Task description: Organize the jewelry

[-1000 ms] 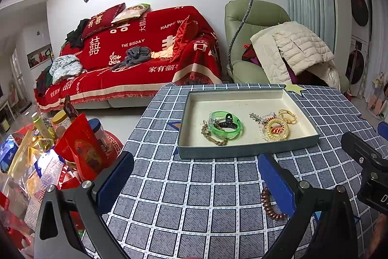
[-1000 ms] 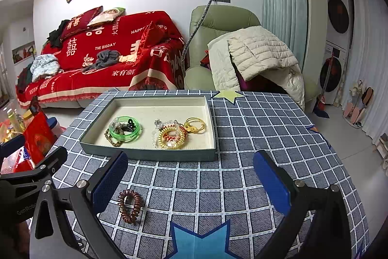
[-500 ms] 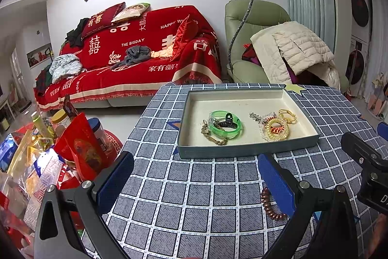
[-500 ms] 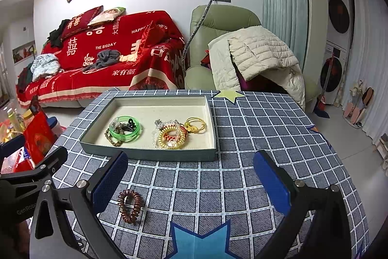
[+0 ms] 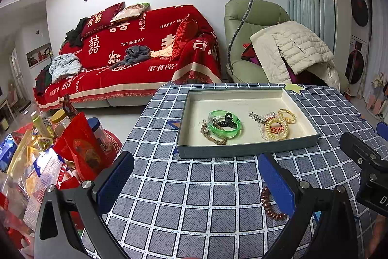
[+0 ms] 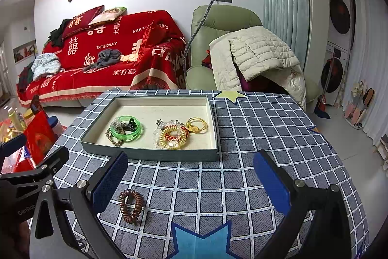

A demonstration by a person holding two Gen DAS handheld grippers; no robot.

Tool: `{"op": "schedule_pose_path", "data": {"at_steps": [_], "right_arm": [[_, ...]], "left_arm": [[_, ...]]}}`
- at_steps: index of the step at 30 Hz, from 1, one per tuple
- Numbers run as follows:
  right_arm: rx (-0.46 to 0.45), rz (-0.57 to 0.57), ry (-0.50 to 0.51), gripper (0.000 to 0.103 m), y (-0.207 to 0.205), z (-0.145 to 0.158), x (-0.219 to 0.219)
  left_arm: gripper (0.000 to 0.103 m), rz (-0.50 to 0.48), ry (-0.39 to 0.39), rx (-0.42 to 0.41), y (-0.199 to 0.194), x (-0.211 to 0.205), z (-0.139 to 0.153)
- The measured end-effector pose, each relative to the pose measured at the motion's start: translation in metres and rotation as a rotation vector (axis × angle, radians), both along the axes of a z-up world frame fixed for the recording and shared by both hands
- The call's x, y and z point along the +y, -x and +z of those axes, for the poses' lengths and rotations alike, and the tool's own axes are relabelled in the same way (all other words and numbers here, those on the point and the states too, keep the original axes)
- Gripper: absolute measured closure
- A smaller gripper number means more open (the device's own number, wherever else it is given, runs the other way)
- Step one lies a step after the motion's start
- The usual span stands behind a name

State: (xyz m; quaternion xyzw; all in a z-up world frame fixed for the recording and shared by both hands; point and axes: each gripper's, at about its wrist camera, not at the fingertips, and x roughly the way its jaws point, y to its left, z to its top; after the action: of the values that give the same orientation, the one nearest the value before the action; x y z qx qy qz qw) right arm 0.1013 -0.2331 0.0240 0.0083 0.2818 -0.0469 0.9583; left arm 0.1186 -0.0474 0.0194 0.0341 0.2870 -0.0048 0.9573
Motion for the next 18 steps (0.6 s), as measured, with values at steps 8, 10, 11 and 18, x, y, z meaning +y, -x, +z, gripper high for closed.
{"op": "schedule_pose_path", "data": {"at_steps": [8,10,11,18], "right_arm": [[-0.001,0.001,0.000,0.000,0.0005,0.0005,0.0012],[-0.001,0.001,0.001,0.000,0.0004,0.0010,0.0013],[-0.001,0.001,0.002,0.000,0.0003,0.0005,0.0012],[-0.001,0.003,0.002,0.000,0.0008,0.0021,0.0027]], "left_arm": [[0.000,-0.001,0.002,0.000,-0.0003,0.0004,-0.0004],[0.000,-0.001,0.000,0.000,-0.0002,0.0003,-0.0004],[0.000,-0.001,0.000,0.000,-0.0001,-0.0001,-0.0003],[0.000,-0.001,0.000,0.001,-0.0003,0.0005,-0.0004]]}}
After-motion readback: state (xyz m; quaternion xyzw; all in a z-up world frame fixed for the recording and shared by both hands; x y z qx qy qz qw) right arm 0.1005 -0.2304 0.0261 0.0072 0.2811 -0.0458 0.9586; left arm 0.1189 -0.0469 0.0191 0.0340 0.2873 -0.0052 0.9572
